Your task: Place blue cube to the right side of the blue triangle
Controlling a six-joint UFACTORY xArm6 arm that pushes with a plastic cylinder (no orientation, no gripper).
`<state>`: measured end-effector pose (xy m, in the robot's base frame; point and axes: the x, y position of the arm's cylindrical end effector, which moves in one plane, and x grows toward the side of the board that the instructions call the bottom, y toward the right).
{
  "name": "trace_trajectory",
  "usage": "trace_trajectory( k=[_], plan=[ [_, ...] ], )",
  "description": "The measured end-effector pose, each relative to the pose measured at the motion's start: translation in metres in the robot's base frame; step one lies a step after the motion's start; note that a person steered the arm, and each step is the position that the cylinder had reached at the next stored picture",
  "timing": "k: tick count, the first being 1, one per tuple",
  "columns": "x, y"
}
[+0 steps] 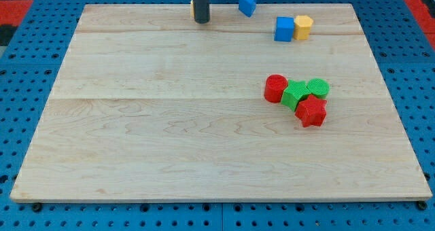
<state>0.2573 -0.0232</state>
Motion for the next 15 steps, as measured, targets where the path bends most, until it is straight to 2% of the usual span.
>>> trace_trajectory(
  k=[1,2,5,6,9,13,15],
  plan=[
    [0.045,0.047],
    [0.063,0.103],
    [0.035,0.165],
    [0.013,0.170],
    [0.016,0.137],
    [-0.028,0.137],
    [-0.045,0.228]
  ],
)
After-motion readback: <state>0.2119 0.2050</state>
